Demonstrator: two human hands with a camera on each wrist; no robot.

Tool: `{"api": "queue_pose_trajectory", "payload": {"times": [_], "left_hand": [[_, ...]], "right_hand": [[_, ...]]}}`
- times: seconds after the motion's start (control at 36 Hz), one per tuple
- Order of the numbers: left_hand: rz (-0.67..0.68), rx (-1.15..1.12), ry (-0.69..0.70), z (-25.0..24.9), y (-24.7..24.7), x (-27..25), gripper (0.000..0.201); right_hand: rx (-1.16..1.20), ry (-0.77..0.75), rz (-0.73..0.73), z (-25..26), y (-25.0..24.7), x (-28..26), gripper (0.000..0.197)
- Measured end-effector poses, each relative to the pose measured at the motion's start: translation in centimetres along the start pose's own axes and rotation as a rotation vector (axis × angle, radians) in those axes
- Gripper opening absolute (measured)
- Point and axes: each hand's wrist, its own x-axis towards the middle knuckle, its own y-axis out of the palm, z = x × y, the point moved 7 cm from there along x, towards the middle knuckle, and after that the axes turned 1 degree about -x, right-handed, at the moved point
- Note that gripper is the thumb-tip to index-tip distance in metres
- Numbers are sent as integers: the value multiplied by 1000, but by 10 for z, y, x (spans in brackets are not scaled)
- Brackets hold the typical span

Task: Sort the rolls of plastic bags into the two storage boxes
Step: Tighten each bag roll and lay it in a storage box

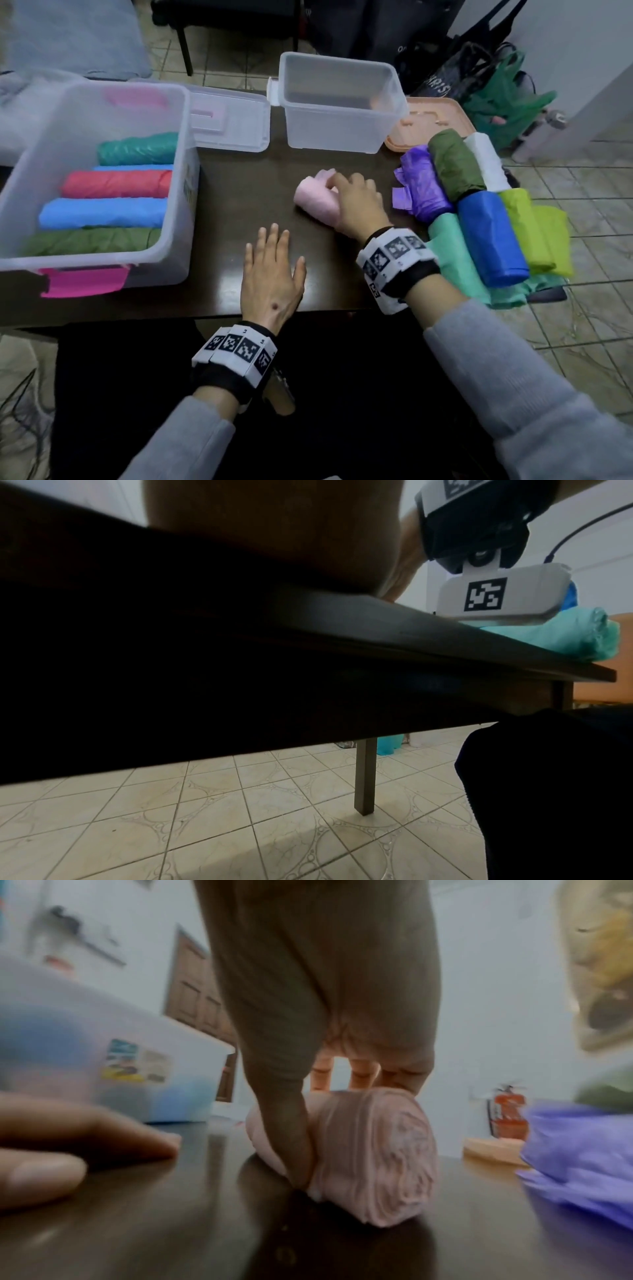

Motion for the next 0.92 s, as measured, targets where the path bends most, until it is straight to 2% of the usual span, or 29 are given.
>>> {"api": "queue_pose_trajectory", "payload": {"times": [0.08,0.17,0.31,0.53,0.61,0.72,0.81,0.86,0.92], "left_hand": [[-14,-21,-2,0,-1,0,57],[-20,-31,1,0,-1,0,58],[-34,-69,-9,0,-3,-1,61],[-73,-274,-32,7,-7,1,58],[-112,-465,-87,11,-17,4,55],[-126,-546,-256,22,-37,15,47],[-16,-516,-354,25,-45,32,41],[105,-451,-382,25,-45,44,39],[192,-417,-390,24,-42,56,28]], "right_hand": [[-102,-90,-34,18,2,-9,56],[-42,-126,6,26,1,-14,62],[-43,-185,-11,39,-4,-22,54],[-76,-171,105,42,3,-27,58],[-107,-169,104,43,6,-30,59],[-151,-185,97,45,9,-35,57],[-197,-215,114,46,14,-41,54],[-188,-241,142,46,16,-45,52],[-150,-261,197,45,21,-50,51]]}}
